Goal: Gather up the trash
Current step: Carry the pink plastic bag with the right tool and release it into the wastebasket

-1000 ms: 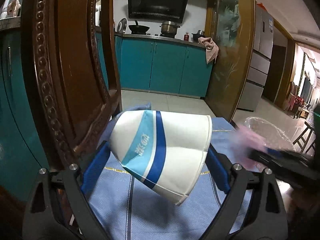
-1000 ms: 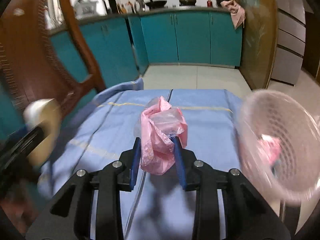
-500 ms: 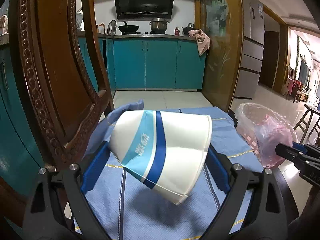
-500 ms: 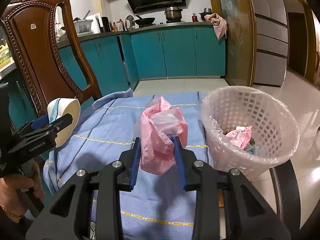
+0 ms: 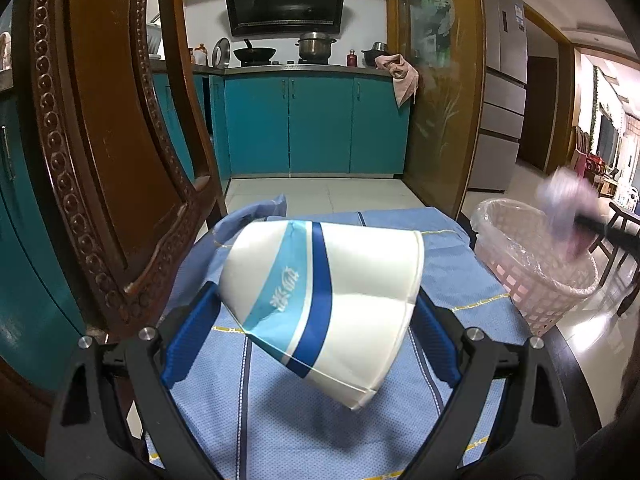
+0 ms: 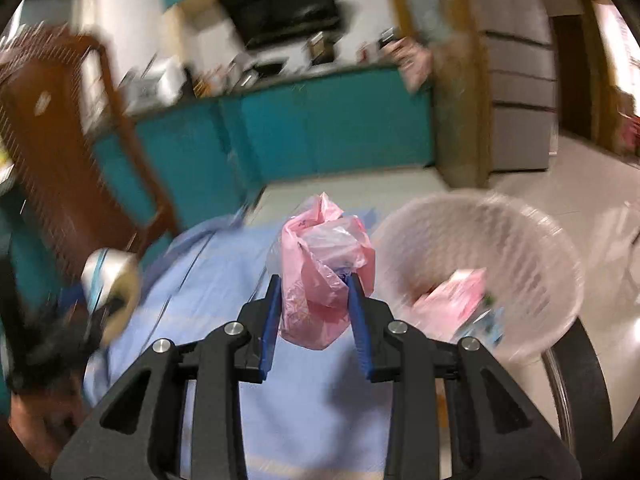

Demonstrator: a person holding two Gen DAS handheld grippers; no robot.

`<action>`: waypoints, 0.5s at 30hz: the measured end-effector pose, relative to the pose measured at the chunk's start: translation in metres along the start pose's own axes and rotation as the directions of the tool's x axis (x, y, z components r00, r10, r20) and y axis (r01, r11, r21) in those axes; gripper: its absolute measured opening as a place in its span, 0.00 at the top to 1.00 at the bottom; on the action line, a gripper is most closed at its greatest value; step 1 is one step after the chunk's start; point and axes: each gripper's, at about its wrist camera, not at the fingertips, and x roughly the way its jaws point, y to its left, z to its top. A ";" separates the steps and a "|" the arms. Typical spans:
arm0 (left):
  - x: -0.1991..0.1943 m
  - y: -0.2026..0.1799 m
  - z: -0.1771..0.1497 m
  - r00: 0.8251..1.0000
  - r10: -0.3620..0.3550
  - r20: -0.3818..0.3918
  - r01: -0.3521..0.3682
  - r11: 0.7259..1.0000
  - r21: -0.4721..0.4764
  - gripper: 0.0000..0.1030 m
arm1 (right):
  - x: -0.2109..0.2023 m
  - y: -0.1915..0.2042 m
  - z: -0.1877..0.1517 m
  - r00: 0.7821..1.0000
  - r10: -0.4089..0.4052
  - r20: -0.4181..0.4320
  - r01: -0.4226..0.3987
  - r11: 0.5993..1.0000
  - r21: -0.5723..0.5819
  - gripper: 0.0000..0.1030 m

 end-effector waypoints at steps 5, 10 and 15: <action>0.003 -0.003 -0.001 1.000 -0.005 -0.003 0.005 1.000 0.011 0.11 | 0.037 -0.054 0.015 0.993 -0.121 0.005 0.120 0.989 0.090 0.49; 0.005 -0.004 -0.001 1.000 -0.006 -0.008 0.006 1.000 0.017 0.11 | 0.019 -0.076 0.009 0.992 -0.126 0.021 0.119 0.972 0.202 0.25; 0.009 -0.010 -0.004 1.000 -0.010 -0.022 0.010 0.999 0.032 0.11 | -0.005 -0.063 -0.006 0.994 -0.108 -0.016 0.109 0.976 0.187 0.16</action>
